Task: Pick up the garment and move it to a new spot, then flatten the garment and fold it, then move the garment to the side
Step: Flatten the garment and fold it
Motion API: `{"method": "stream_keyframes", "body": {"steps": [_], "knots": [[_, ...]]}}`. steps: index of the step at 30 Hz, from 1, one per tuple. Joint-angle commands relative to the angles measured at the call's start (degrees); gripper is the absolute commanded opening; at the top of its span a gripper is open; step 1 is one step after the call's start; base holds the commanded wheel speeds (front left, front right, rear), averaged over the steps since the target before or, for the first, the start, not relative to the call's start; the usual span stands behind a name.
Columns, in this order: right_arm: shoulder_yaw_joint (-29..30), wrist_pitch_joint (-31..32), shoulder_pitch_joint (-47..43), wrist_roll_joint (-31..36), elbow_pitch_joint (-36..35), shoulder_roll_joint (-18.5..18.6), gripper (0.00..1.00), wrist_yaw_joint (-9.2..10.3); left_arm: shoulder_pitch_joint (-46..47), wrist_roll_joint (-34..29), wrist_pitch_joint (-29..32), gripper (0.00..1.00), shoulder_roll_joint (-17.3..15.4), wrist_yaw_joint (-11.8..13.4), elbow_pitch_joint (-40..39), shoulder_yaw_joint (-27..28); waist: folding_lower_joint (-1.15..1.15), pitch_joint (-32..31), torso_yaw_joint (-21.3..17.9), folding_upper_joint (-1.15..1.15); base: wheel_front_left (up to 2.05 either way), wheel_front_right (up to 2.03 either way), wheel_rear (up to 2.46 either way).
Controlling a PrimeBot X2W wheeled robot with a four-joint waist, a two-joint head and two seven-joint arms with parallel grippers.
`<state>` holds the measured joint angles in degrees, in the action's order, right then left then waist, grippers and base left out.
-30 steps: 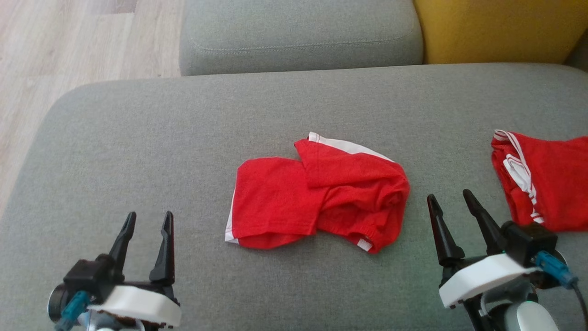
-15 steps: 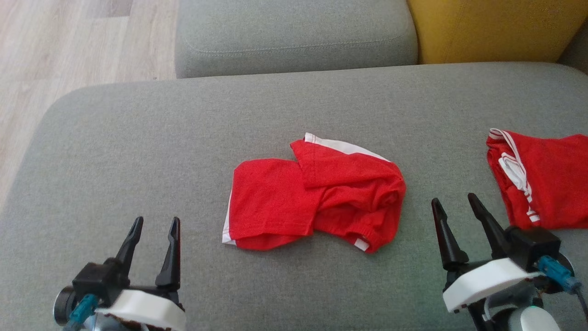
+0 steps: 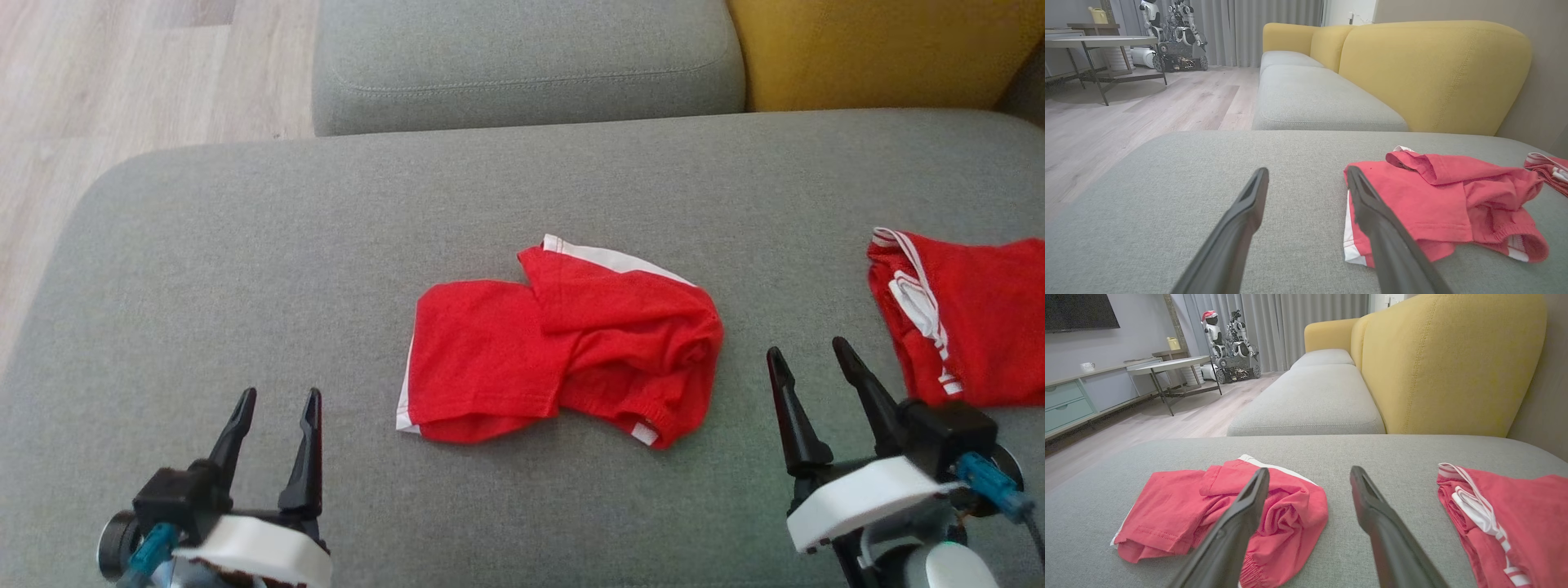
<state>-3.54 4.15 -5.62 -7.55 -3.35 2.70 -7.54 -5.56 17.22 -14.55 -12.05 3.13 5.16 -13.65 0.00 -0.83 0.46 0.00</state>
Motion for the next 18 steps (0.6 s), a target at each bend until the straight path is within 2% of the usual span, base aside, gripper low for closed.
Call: {"method": "stream_keyframes", "body": {"steps": [1,10,18], "knots": [[-1.4,0.3,1.4,0.0,-2.3,0.4,1.00,0.05,3.2,-0.4,-0.4,1.00,-0.5,0.5,-1.6,2.2,0.00,0.1,0.1,0.00,0.00,0.00,0.00],[-2.0,0.8,1.7,-0.1,-1.8,0.4,1.00,0.05,4.8,-0.8,-0.4,1.00,0.0,0.7,-2.0,1.7,0.00,1.4,2.1,0.00,0.00,0.00,0.00],[-8.9,1.5,4.7,-0.6,2.8,2.2,1.00,0.05,9.4,-2.3,-0.4,1.00,2.5,-0.5,-2.3,1.2,0.00,4.5,8.4,0.00,0.00,0.00,0.00]]}}
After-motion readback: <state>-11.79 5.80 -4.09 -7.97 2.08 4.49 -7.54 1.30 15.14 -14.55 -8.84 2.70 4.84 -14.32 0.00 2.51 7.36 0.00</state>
